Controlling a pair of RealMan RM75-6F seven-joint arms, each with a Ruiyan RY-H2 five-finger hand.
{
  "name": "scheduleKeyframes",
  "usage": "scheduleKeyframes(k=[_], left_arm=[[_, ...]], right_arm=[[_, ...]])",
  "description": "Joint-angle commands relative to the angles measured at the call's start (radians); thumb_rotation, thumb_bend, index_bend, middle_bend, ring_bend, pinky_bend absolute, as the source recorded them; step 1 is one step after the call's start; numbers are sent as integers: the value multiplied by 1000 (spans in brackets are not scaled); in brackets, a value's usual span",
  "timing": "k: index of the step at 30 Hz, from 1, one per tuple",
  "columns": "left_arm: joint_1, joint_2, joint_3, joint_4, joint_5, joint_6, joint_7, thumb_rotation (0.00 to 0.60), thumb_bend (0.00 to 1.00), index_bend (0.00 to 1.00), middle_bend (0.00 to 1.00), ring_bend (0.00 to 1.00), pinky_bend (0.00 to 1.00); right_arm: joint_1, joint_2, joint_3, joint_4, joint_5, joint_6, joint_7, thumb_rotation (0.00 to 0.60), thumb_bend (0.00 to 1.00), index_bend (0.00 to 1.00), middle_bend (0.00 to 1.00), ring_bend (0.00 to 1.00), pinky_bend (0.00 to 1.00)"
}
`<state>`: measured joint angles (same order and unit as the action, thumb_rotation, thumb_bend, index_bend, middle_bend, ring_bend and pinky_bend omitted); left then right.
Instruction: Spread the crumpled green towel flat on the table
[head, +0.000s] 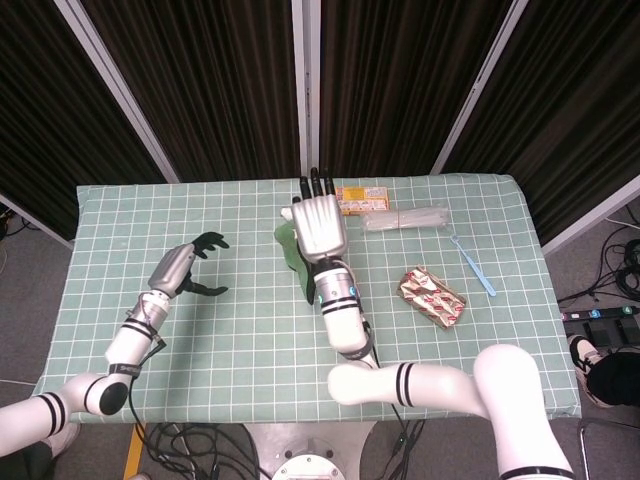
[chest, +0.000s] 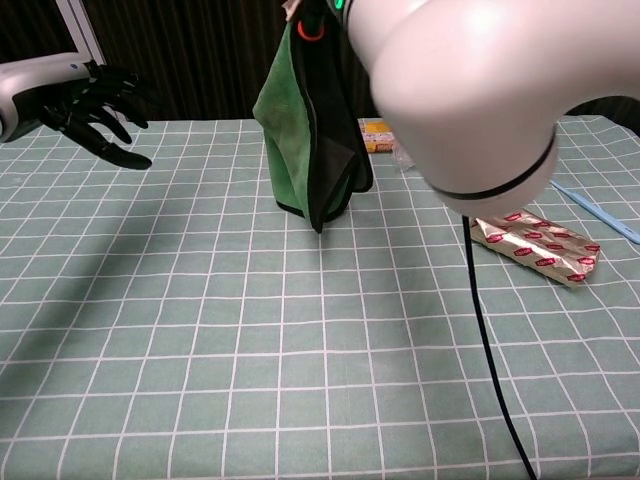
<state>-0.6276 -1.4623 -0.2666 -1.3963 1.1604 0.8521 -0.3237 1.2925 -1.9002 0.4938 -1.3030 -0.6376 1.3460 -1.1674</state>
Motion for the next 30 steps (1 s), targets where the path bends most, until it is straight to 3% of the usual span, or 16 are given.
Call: scheduleKeyframes(k=[1,7,13,23,30], left_arm=[[0,0,7,9,-11,-10,2,600,31,341,289,287,345],[-8,10,14,5,-33,-41,11,456,3,316,281,288,345],[-24,9,14,-22,-60,-46,62,389,0,308,281,288,345],[-106,-50,11,-43,-218,-71,269,389,0,302,280,287,346],[-167,-121,-6,-31,-355,-18,414,392,0,302,280,287,346]], right_arm=[[49,-43,19,44,-6,18,-34,507,491,666,191,69,95],[116,-113,54,146,41,-14,-88,477,491,655,178,48,95],[168,-175,78,272,65,-63,-94,470,491,655,177,40,94],[206,-231,113,388,80,-95,-82,441,491,654,177,33,94],[196,-225,136,383,88,-103,-64,438,490,652,174,30,93]])
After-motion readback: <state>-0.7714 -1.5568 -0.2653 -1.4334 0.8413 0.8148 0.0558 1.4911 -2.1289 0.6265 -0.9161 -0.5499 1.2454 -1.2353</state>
